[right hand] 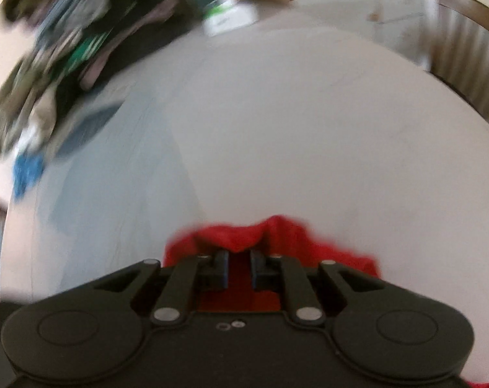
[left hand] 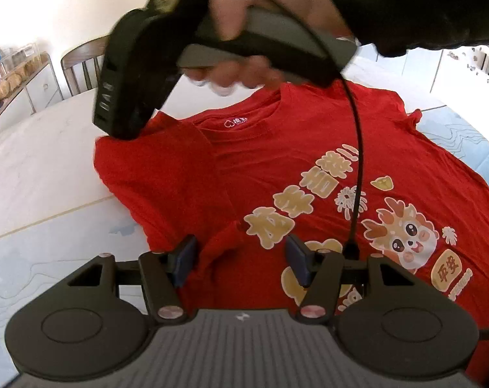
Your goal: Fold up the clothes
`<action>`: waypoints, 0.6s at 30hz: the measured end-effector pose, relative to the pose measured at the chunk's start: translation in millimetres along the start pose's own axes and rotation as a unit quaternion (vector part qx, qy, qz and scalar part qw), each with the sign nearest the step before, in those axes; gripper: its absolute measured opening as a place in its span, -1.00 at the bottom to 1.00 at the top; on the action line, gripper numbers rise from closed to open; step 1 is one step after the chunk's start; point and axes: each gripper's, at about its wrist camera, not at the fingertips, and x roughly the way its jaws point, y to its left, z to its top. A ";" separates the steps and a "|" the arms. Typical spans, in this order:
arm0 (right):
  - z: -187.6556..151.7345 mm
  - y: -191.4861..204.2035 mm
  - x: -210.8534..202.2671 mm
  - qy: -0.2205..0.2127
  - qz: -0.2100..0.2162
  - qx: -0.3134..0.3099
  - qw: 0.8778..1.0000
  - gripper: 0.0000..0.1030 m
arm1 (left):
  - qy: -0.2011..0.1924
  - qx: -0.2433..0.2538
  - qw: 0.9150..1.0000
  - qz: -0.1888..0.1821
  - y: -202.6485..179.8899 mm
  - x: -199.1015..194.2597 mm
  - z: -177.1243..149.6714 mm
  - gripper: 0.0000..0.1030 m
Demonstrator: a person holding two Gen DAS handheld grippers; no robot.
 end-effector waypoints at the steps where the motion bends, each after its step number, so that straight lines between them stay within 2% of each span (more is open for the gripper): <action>1: 5.0 -6.2 4.0 -0.007 -0.012 0.020 1.000 1.00 | -0.001 0.000 1.000 0.000 -0.3 0.2 -0.1 0.12; 3: 10.7 -17.6 7.9 -0.019 -0.019 0.053 0.998 1.00 | -0.002 0.000 1.000 0.000 -0.7 0.6 -0.2 0.12; 5: 12.1 -20.8 7.6 -0.030 -0.025 0.058 0.998 1.00 | -0.002 0.001 1.000 0.000 -0.9 0.8 0.0 0.12; 8: 16.3 -23.7 -1.1 -0.047 -0.078 0.055 0.994 1.00 | -0.002 0.001 1.000 0.000 -0.8 1.0 -0.4 0.12; 10: 16.4 -28.6 -18.5 -0.055 -0.061 0.057 0.995 1.00 | -0.003 0.002 1.000 0.000 -0.5 1.2 -0.7 0.12; 12: 11.1 -23.5 -32.5 -0.045 -0.046 0.030 0.997 1.00 | -0.003 0.002 1.000 -0.001 0.3 0.5 -1.3 0.12; 16: -7.3 18.9 -34.2 0.002 -0.008 -0.051 0.999 1.00 | -0.002 0.002 1.000 -0.001 1.4 0.2 -1.3 0.13; 18: -17.0 29.1 -27.7 0.023 0.000 -0.069 0.997 1.00 | -0.002 0.001 1.000 0.000 1.2 0.2 -0.9 0.13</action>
